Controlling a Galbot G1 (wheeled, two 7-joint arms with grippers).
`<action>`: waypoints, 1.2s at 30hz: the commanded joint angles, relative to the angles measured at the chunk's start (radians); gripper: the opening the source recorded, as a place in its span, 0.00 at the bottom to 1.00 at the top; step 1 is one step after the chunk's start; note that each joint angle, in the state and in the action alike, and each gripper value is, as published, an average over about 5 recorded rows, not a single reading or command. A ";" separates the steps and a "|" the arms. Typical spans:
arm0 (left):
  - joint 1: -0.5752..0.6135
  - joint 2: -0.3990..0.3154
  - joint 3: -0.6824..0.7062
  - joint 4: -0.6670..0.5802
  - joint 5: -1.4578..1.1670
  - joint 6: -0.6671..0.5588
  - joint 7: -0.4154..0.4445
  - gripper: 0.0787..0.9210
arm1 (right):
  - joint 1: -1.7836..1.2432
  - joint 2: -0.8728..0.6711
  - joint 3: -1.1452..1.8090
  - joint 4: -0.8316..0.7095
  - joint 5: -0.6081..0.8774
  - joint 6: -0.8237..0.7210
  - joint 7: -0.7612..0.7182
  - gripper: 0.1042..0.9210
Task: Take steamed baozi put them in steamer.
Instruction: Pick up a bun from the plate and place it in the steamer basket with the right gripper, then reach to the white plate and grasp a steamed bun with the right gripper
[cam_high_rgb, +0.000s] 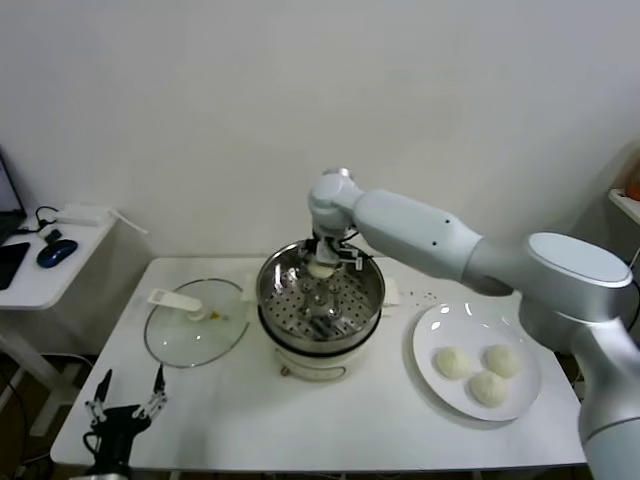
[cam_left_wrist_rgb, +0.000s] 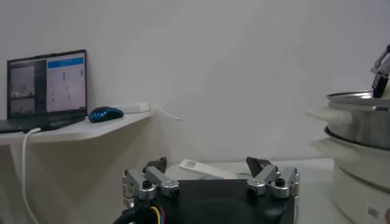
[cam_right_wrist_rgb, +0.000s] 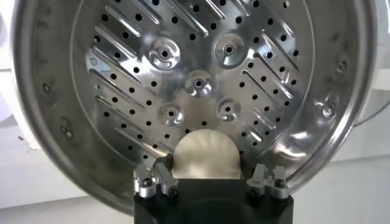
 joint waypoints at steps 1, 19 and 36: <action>0.008 0.001 -0.001 0.002 -0.007 -0.002 -0.004 0.88 | -0.031 0.018 0.013 -0.036 -0.050 0.015 0.002 0.76; 0.006 -0.001 0.000 0.004 -0.007 0.002 -0.008 0.88 | -0.045 0.029 0.019 -0.063 -0.026 0.018 0.003 0.87; 0.007 -0.005 0.002 -0.006 -0.008 0.008 -0.011 0.88 | 0.241 -0.193 -0.163 0.160 0.489 -0.106 -0.101 0.88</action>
